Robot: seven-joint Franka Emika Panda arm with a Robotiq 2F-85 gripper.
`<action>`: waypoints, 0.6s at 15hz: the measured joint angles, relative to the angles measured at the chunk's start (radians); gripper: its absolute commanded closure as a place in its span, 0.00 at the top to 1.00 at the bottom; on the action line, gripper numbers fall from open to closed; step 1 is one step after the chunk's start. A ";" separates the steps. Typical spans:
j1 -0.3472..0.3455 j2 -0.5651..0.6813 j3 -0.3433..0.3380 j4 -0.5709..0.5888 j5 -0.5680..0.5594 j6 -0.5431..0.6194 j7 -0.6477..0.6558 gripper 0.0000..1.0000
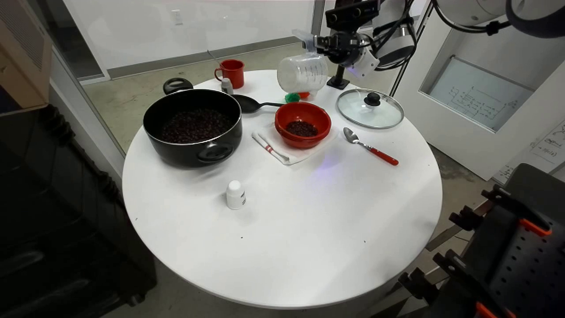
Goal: Pour the contents of the jug into the red bowl then place a spoonful in the pot
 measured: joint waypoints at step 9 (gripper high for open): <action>0.149 -0.034 -0.095 0.029 -0.320 -0.007 -0.230 0.07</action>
